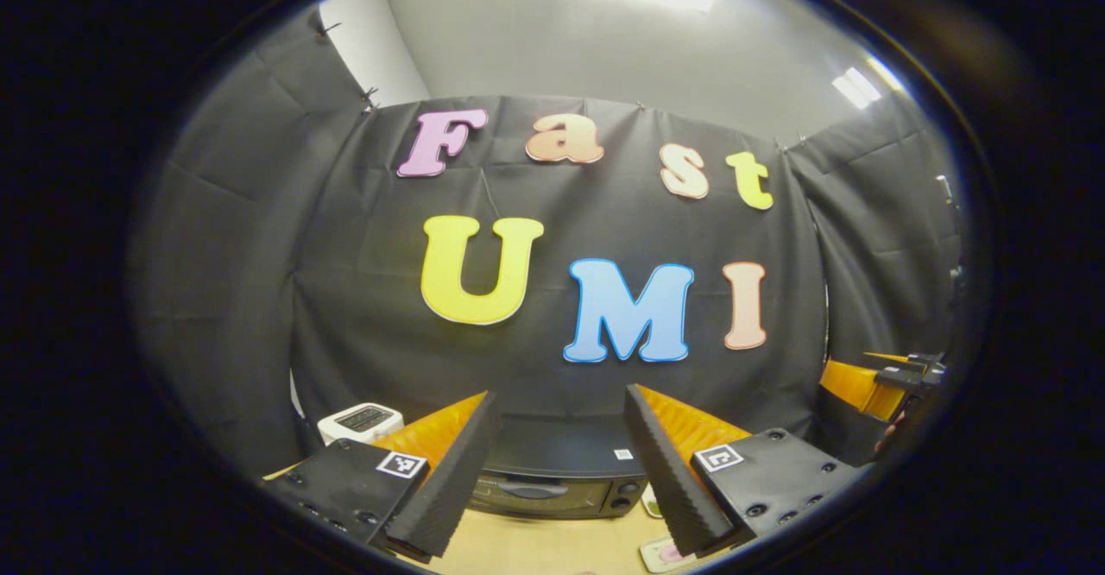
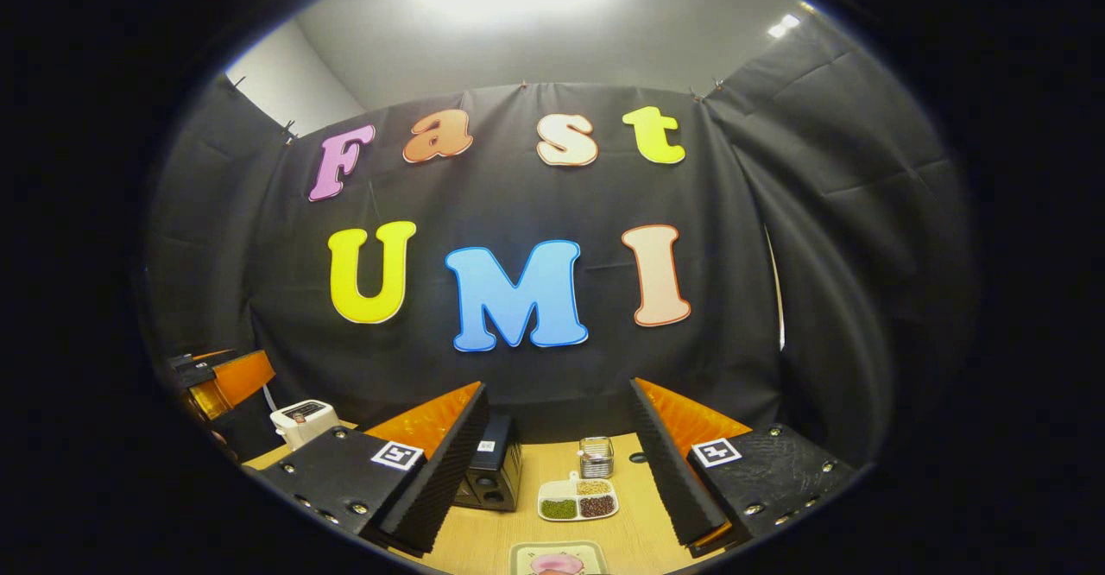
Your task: Open the electric oven with the left hand, put the food in, and close the electric oven.
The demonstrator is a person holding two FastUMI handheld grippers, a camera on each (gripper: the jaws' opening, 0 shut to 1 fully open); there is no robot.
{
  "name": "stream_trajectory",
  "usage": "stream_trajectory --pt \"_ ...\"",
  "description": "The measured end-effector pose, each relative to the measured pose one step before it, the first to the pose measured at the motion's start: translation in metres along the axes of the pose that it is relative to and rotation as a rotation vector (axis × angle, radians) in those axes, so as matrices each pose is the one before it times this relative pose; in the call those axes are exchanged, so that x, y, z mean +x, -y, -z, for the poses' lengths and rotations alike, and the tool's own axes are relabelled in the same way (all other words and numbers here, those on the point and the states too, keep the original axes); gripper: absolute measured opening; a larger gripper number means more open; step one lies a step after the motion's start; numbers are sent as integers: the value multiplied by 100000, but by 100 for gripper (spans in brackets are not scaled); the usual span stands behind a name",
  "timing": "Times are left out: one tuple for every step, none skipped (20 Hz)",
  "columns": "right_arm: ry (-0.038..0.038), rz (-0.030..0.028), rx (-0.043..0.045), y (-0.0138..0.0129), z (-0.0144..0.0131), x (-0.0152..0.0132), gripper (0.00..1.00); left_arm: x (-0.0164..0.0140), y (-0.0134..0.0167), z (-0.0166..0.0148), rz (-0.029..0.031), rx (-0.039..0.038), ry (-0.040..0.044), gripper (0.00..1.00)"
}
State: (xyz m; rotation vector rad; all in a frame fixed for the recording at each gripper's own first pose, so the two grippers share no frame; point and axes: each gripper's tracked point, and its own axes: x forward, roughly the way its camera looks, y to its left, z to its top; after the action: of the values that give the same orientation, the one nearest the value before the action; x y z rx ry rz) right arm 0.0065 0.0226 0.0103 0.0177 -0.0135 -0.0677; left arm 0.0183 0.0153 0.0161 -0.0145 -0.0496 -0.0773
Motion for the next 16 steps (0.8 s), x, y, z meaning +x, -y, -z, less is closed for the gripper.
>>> stream_trajectory --pt "-6 767 -142 28 -40 -28 97 166 -127 -2 509 -227 269 96" --pt "432 429 -5 -38 -172 13 97 -23 -186 -209 110 -148 679 97" --pt "569 318 -335 47 -185 98 97 -51 -111 205 217 -203 131 97" --pt "381 1057 -578 303 3 77 97 32 -16 130 150 -254 -521 100" --pt "339 656 -45 196 -97 60 97 63 88 120 605 -374 -721 100" --pt "265 160 205 -87 -87 1 97 -32 127 164 439 -149 -395 97" --pt "22 -89 -2 -24 -20 52 97 18 76 -64 332 173 189 97" --pt "-175 -241 -271 -9 189 73 97 168 105 134 362 544 -374 97" --pt "-564 -124 -383 -11 141 171 97 94 89 157 125 976 -590 100" --pt "-592 -220 -29 -17 178 60 98 345 110 263 446 1111 -935 100" --pt "-461 -334 208 -49 179 86 98 217 146 251 491 705 -1042 100" --pt "-409 -65 203 -13 168 32 98 461 14 577 12 389 -1065 100" --pt "-421 -5 24 53 128 48 98 370 8 394 -201 49 -792 100" --pt "-347 38 -63 70 239 -45 98 418 -53 453 24 65 -685 100" --pt "-373 52 -50 71 137 -73 98 718 -11 922 286 439 -1792 100" --pt "-621 -202 154 13 351 -134 98 686 33 937 959 246 -2459 100"
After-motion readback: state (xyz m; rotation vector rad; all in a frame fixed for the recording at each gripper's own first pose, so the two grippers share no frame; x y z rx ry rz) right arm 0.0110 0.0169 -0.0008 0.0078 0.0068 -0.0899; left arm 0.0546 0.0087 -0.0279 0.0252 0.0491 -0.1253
